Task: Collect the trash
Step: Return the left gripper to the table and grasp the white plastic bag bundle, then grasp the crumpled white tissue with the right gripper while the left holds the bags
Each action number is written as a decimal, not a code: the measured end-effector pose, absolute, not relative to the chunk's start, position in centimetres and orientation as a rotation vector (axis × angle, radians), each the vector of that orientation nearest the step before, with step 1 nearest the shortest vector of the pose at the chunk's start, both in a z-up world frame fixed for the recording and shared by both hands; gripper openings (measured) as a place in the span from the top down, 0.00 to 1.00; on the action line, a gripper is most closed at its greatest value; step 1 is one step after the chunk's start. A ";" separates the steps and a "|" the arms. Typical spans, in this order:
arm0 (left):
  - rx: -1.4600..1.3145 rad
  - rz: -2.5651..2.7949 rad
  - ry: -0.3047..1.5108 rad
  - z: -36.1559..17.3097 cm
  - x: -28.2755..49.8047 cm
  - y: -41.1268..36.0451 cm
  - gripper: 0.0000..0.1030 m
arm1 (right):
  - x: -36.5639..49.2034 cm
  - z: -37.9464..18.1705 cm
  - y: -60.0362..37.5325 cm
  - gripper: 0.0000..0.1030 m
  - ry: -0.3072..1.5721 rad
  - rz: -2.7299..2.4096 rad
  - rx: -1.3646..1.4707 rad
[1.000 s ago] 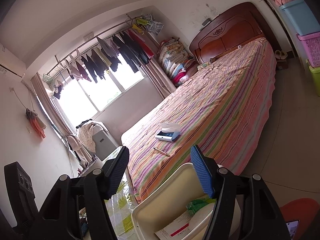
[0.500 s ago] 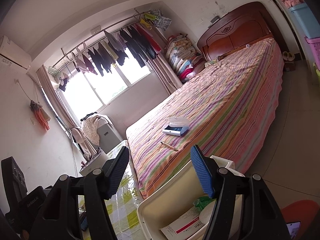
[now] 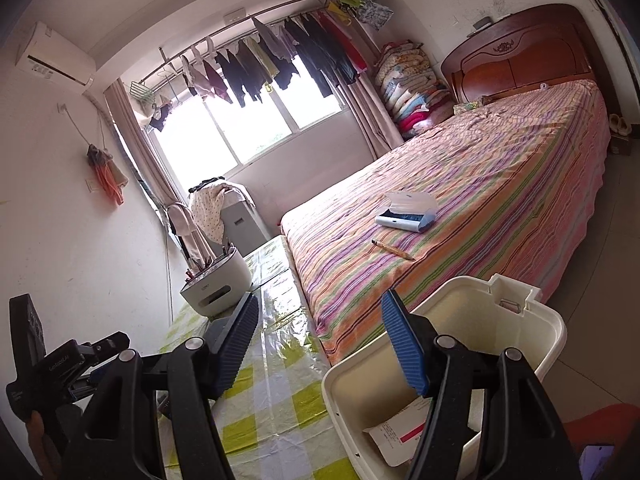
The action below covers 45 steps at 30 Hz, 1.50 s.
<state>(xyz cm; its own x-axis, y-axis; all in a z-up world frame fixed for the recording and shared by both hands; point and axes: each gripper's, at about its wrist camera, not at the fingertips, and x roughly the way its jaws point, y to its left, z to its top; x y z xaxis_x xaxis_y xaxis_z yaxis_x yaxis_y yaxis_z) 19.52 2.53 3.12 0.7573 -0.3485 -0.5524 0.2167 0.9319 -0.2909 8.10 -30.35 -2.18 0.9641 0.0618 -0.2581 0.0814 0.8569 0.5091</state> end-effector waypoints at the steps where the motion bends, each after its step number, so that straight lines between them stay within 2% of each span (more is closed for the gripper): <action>1: -0.239 -0.289 0.659 2.9 20.0 4.1 0.15 | 8.3 -2.2 -29.9 0.40 0.277 -0.002 0.531; 7: -0.430 -0.188 0.729 0.2 22.4 13.7 0.15 | 9.1 -2.8 -27.9 0.40 0.313 0.039 0.500; 11: -0.480 -0.141 0.823 -2.3 24.1 17.1 0.15 | 9.7 -2.9 -26.4 0.40 0.322 0.053 0.456; 30: -0.369 -0.164 1.035 -6.9 32.2 15.1 0.17 | 11.5 -3.8 -21.5 0.40 0.363 0.168 0.361; 32: -0.333 -0.144 1.052 -7.4 32.5 14.8 0.26 | 12.2 -3.8 -21.2 0.40 0.384 0.189 0.361; 33: -0.343 -0.162 1.063 -7.7 32.5 14.7 0.37 | 12.7 -3.8 -21.0 0.40 0.397 0.201 0.363; 36: -0.378 -0.186 1.059 -7.7 32.2 14.9 0.48 | 14.9 -3.7 -20.0 0.40 0.448 0.254 0.378; 39: -0.376 -0.178 1.043 -7.4 31.6 14.9 0.54 | 17.1 -3.5 -18.2 0.40 0.496 0.310 0.368; 45: -0.384 -0.147 0.998 -6.8 30.4 15.2 0.57 | 21.9 -4.1 -13.9 0.40 0.615 0.409 0.322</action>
<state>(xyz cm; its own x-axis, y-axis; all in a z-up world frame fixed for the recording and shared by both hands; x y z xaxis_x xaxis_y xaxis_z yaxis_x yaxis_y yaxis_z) 30.42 15.22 -6.82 0.5385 -0.2941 -0.7897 -0.0535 0.9233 -0.3803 21.85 -13.85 -4.10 0.7419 0.4597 -0.4882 -0.2720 0.8718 0.4075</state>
